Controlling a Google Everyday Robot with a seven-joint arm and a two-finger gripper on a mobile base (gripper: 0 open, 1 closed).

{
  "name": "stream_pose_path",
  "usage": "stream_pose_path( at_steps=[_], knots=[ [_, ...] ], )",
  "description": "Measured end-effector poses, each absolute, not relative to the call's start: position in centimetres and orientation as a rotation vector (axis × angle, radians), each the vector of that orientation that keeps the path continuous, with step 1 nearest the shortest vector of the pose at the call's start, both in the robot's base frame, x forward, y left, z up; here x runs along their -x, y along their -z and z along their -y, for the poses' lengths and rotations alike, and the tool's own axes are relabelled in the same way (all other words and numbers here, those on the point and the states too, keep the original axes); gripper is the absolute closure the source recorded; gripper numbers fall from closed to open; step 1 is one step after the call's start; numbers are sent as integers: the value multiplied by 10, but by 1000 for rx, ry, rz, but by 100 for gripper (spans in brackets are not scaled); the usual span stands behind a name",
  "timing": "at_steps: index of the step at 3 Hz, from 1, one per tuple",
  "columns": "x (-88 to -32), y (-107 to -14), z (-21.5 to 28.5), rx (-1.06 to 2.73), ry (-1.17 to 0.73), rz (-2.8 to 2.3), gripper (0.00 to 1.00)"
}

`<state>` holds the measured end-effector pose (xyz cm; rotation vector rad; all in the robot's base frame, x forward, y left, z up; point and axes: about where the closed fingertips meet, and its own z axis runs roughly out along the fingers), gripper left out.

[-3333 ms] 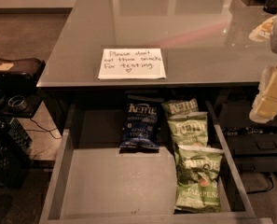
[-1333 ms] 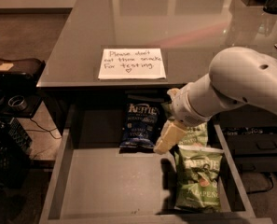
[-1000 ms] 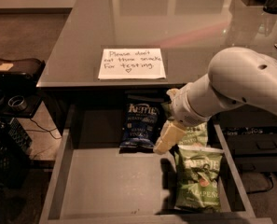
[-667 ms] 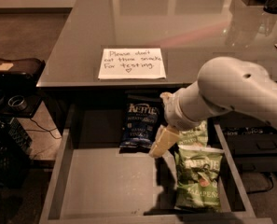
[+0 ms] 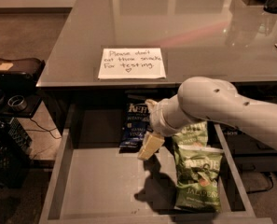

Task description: Pick blue chip bag from top drawer and place on counter

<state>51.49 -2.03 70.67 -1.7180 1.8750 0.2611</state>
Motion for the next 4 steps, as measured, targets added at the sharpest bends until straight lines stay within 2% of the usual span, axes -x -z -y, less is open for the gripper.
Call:
stream_pose_path(
  at_steps=[4],
  knots=[
    [-577, -638, 9, 1734, -220, -1830, 0]
  ],
)
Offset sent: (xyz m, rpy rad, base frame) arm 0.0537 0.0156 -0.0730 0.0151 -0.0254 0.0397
